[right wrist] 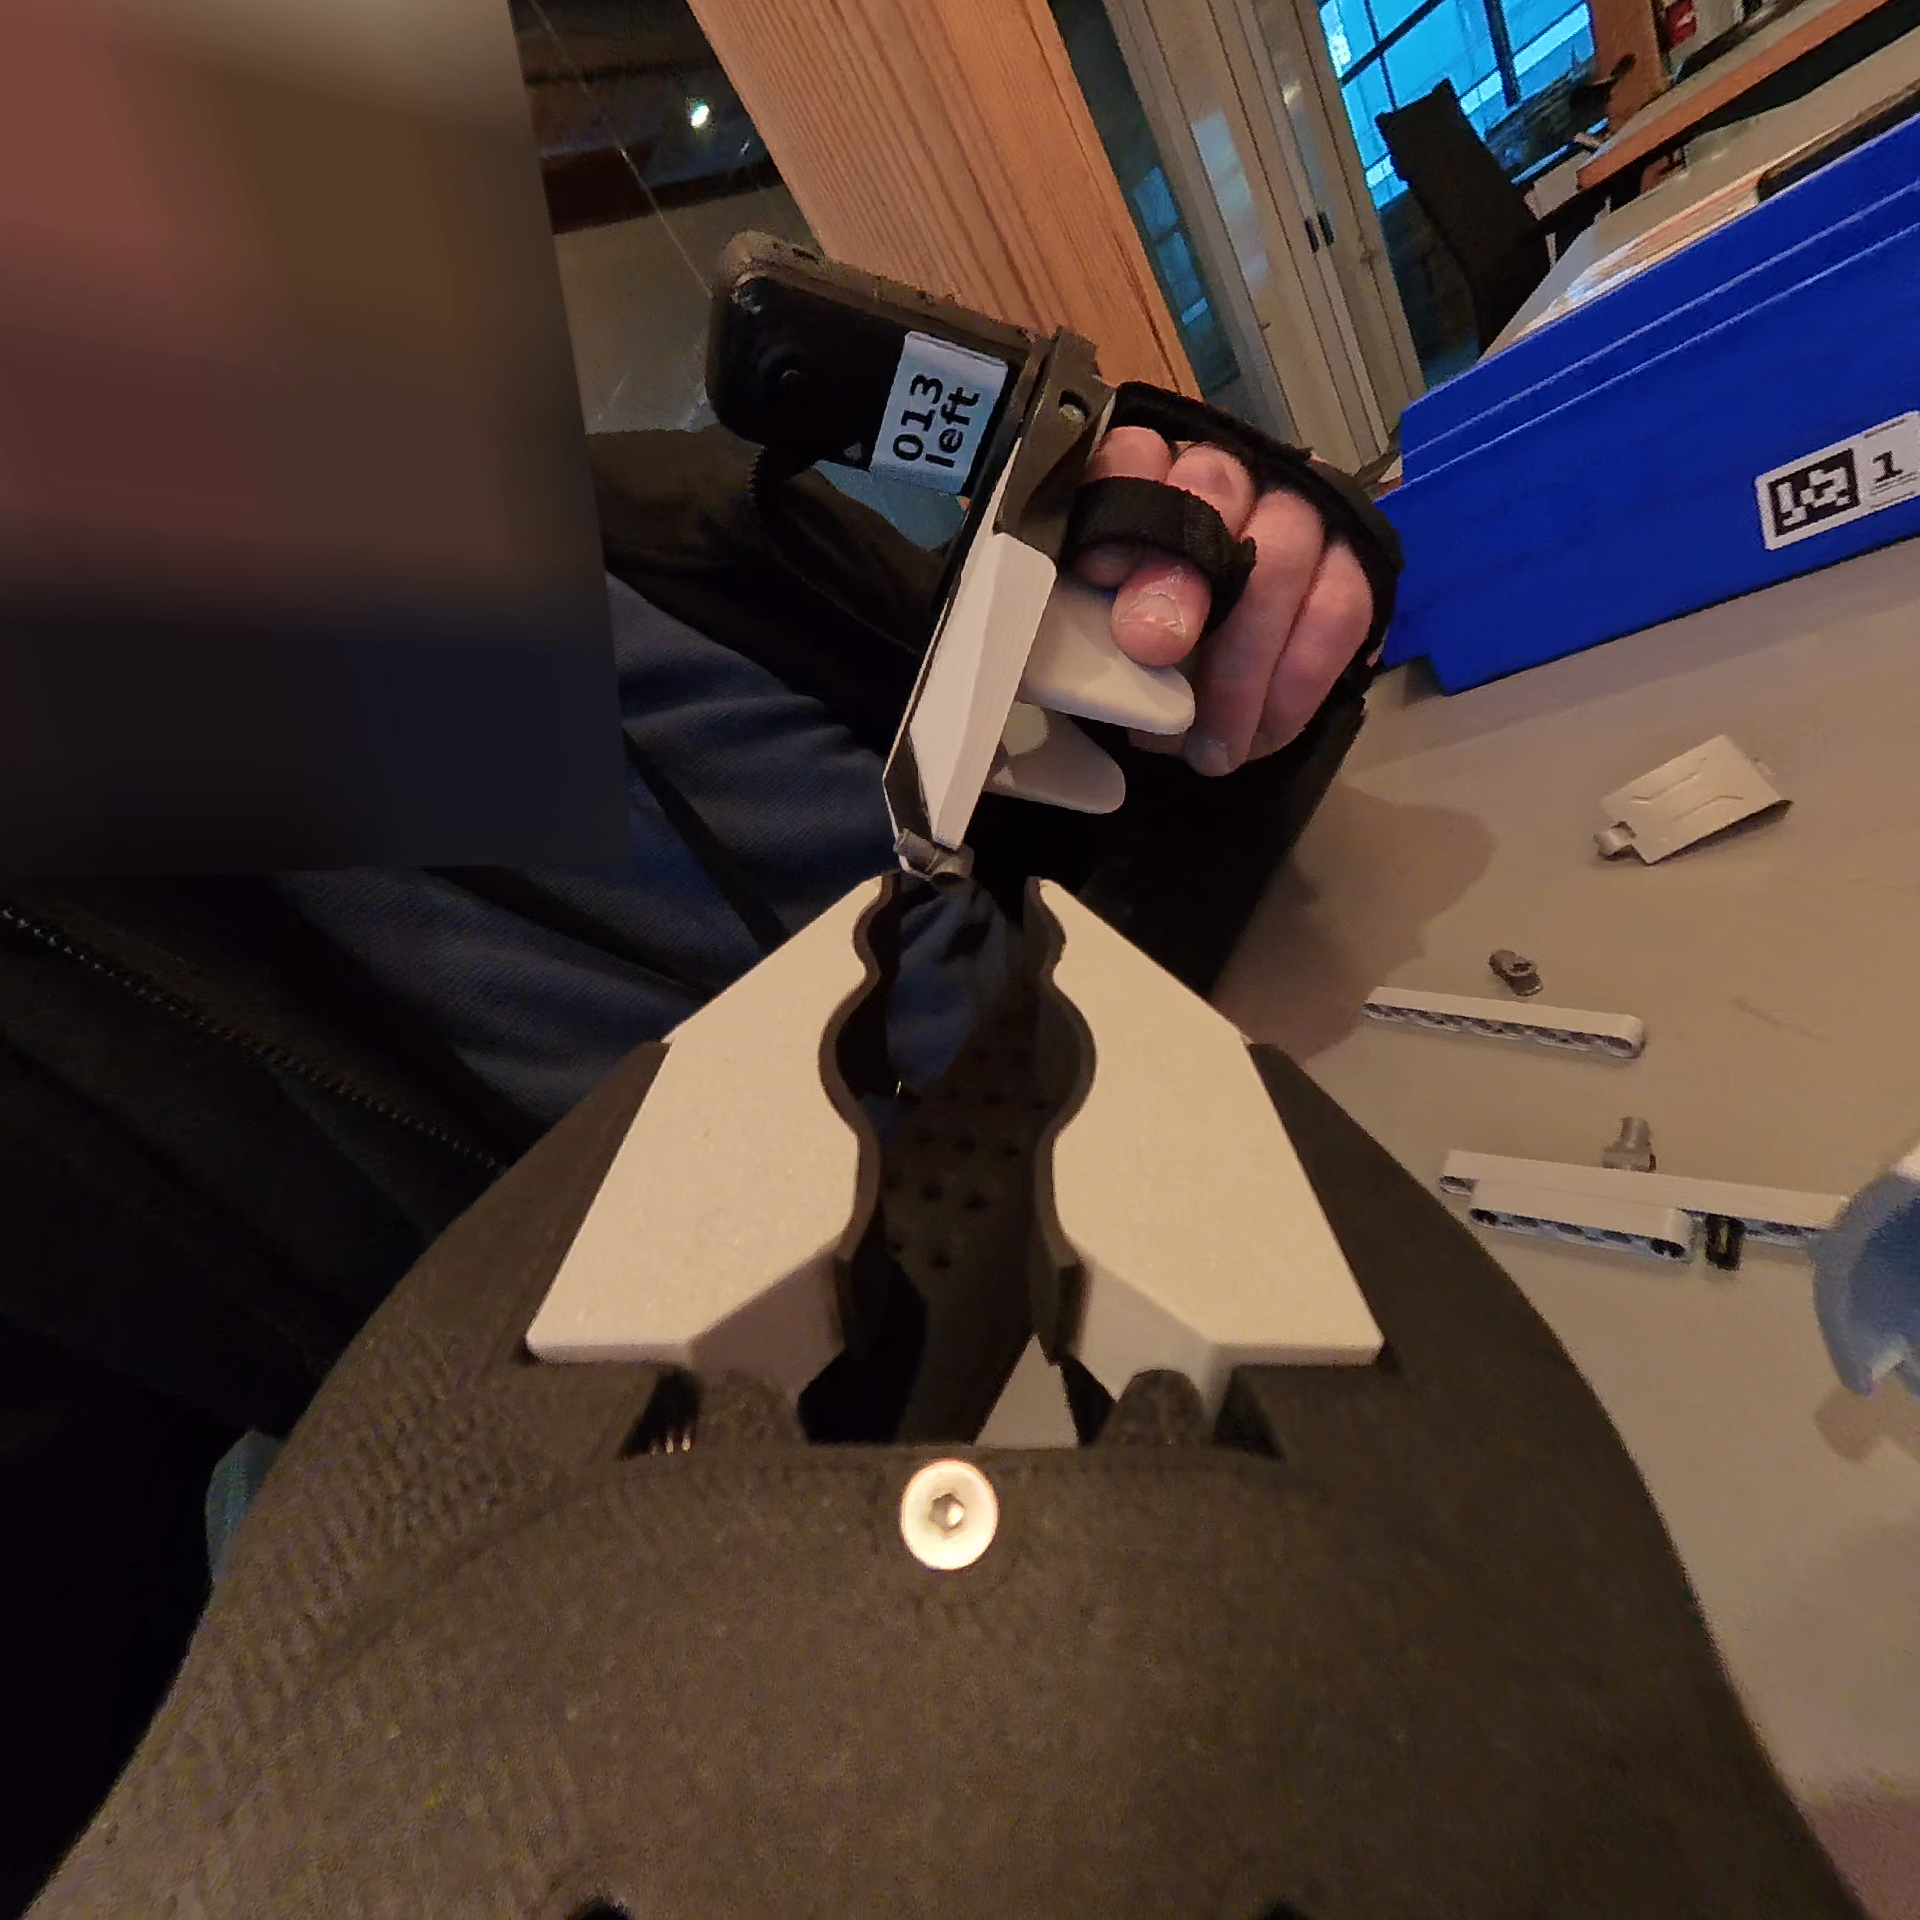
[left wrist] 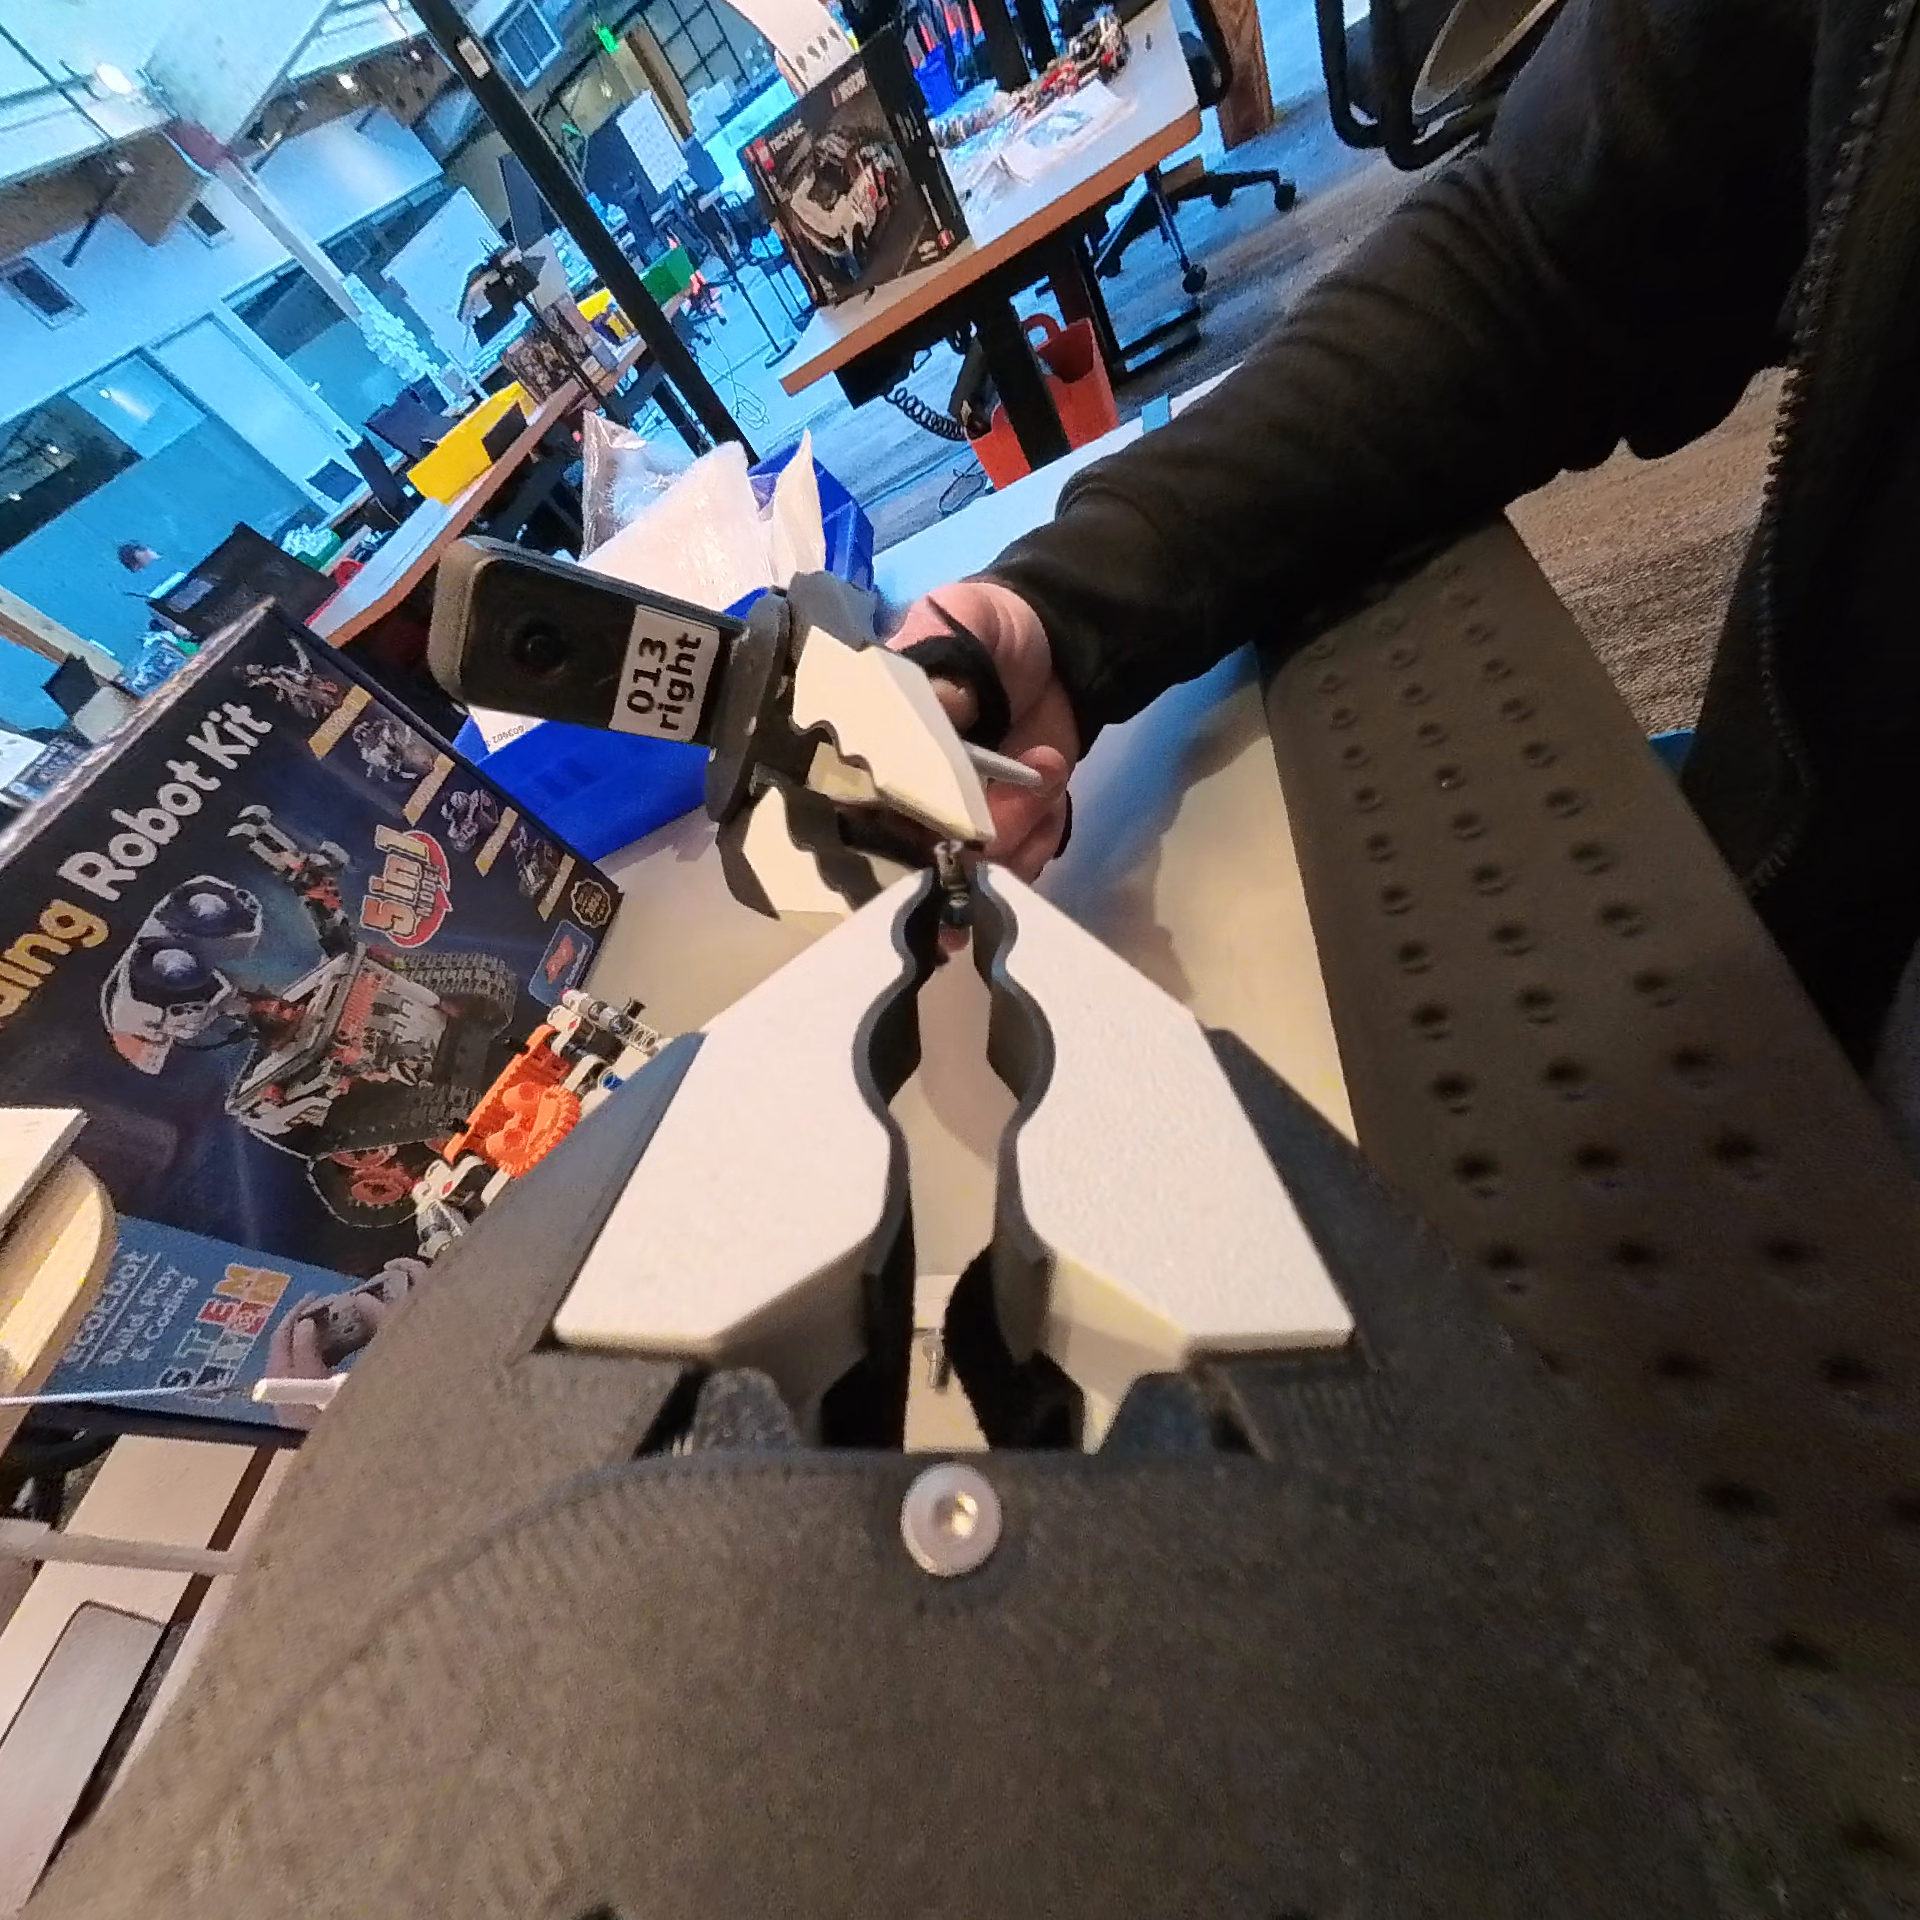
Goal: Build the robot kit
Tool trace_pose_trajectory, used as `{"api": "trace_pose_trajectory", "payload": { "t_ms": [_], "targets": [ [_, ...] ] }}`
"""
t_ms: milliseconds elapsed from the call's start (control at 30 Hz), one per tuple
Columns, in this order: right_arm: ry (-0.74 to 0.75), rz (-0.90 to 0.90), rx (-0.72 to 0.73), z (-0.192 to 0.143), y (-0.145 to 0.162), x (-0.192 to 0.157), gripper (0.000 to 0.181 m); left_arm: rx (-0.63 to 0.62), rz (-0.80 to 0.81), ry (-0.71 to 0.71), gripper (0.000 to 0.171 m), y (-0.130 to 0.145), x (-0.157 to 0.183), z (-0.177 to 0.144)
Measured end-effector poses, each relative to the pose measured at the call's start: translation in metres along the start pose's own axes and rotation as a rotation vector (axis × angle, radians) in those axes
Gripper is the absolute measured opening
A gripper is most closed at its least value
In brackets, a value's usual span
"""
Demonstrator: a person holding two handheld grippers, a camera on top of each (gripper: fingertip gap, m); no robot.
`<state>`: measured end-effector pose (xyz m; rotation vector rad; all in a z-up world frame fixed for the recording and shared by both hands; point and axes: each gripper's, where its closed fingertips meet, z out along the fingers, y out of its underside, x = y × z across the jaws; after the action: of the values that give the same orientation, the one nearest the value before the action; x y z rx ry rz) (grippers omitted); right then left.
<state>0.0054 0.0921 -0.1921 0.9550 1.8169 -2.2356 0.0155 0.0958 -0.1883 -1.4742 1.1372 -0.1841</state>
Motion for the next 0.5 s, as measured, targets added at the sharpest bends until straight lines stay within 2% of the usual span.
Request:
{"api": "trace_pose_trajectory", "payload": {
  "t_ms": [200, 400, 500],
  "targets": [
    [-0.046, -0.041, -0.01, 0.009, 0.0, -0.012, 0.012, 0.03, -0.027, 0.038, 0.003, -0.003, 0.006, 0.004],
    [-0.01, -0.062, -0.021, 0.008, -0.001, -0.012, 0.012, 0.045, -0.049, 0.044, 0.003, -0.004, 0.004, 0.003],
    [0.0, -0.071, -0.006, 0.004, -0.005, -0.012, 0.006, 0.067, -0.074, 0.05, 0.002, -0.007, 0.002, 0.0]
  ]
}}
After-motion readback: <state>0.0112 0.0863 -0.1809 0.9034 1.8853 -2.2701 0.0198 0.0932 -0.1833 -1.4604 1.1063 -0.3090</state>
